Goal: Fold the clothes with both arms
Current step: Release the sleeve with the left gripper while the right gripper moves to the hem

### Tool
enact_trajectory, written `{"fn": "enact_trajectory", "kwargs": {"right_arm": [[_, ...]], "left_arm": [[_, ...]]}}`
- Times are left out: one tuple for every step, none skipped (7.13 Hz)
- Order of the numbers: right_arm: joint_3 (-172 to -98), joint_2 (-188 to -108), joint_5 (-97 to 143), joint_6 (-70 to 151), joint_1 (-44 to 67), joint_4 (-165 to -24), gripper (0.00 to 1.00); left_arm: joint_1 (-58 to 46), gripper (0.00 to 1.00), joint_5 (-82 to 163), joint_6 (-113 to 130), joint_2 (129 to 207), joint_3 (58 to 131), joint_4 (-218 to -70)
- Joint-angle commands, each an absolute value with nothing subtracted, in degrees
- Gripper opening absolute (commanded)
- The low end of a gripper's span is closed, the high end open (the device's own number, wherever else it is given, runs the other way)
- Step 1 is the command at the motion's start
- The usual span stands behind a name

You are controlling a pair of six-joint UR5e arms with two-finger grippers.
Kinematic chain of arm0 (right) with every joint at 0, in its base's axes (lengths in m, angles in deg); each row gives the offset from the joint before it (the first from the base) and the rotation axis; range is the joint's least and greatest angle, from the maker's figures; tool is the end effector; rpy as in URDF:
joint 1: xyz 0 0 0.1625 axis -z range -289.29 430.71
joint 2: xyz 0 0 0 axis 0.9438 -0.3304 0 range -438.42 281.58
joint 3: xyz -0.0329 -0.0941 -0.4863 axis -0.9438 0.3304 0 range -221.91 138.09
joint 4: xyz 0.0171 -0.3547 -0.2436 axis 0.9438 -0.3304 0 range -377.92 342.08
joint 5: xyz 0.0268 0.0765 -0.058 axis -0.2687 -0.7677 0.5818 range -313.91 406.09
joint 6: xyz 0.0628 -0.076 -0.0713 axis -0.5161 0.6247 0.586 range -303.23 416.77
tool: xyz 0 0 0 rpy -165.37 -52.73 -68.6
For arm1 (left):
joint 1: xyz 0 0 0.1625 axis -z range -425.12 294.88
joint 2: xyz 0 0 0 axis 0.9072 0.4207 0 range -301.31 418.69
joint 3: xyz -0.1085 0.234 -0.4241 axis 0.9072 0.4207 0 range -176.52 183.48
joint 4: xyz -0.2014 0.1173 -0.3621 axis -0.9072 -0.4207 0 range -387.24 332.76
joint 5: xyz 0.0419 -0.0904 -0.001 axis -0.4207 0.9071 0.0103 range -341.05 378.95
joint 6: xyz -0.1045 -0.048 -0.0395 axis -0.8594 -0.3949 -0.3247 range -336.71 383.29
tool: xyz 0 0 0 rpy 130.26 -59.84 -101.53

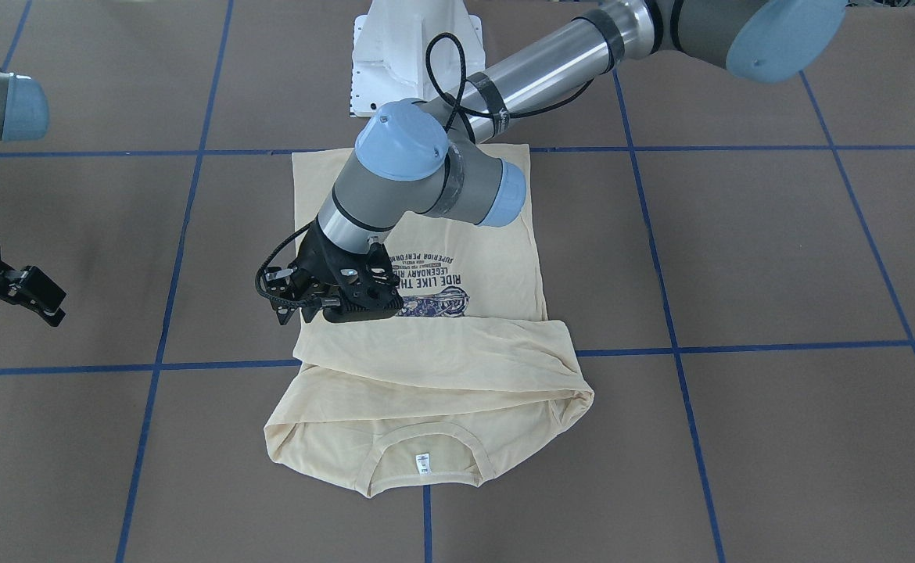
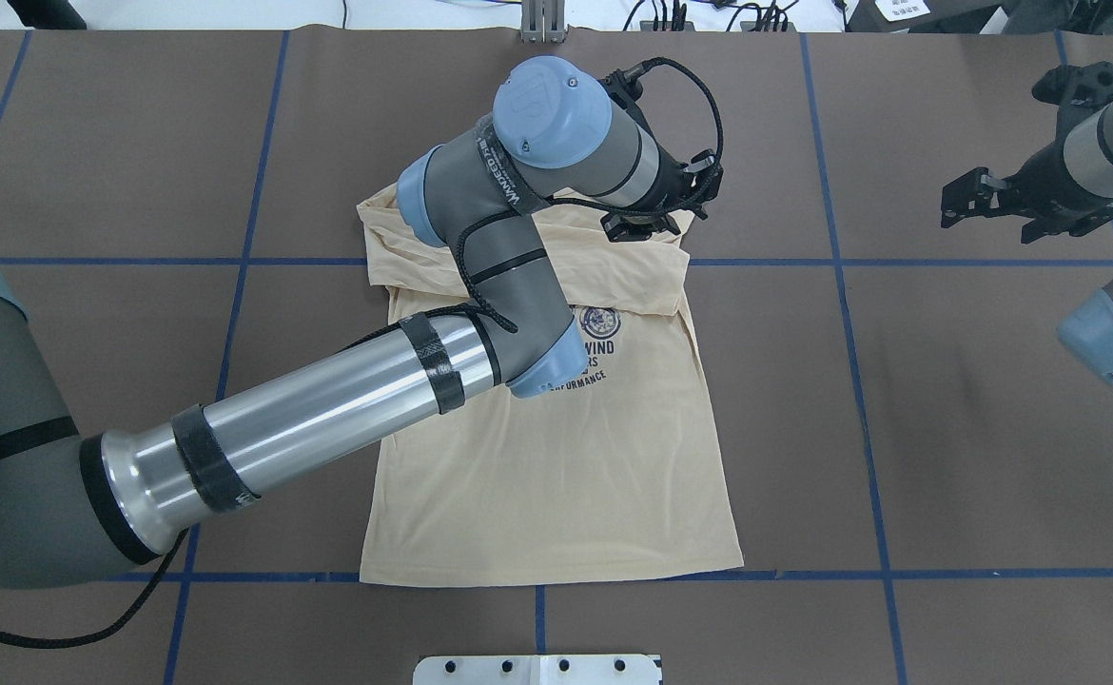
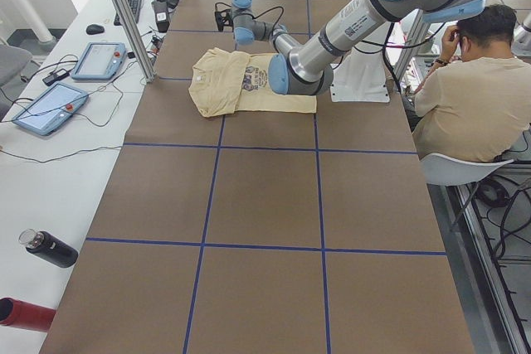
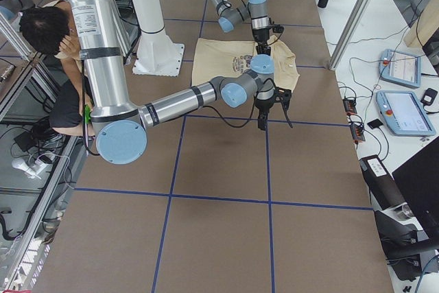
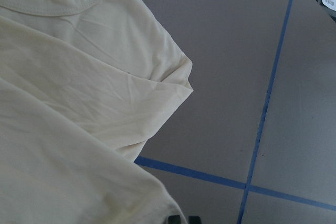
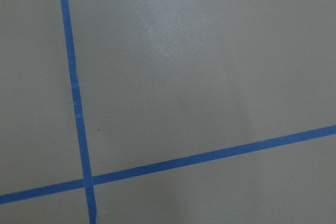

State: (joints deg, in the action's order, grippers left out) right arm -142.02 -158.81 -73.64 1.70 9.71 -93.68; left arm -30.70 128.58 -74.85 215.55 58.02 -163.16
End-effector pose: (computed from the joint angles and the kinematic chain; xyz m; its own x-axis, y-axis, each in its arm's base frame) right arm -0.2319 -0.5689 0.5458 0.6878 0.2149 0.6934 -0.2822 0.9592 -0.0174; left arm 0.7227 -0.6074 0.0722 0.1421 -0.2590 -0.9554 0.2851 0.9350 -0.2111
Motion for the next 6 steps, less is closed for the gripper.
{"fn": "enact_trajectory", "kwargs": {"right_arm": [[-143.1,-158.9,-73.8,1.0,9.9,-93.7,0.99],[-145.3,-158.9,-74.1,-3.6,11.0,-93.6,0.99],[-148.8,-159.3,-73.8,-10.8,14.9,-93.4,1.0],[-152.8,-159.9,-72.8,-18.3,19.9,-93.4,1.0],[-156.8,-159.9,-69.0,-25.3,26.3,-93.5,1.0],[-159.7,-160.1,-62.6,-33.3,33.8,-93.6,1.0]], "left_arm": [[-30.6,0.48,128.7,-74.7,215.4,58.9,-163.1],[-30.5,0.48,129.2,-74.6,213.9,61.2,-162.7],[-30.4,0.48,131.3,-74.2,209.5,67.0,-162.3],[-29.6,0.48,133.9,-73.6,202.9,75.1,-160.2],[-29.1,0.48,134.0,-70.6,197.1,81.3,-160.0],[-28.0,0.48,134.5,-69.0,191.6,86.6,-160.0]]}}
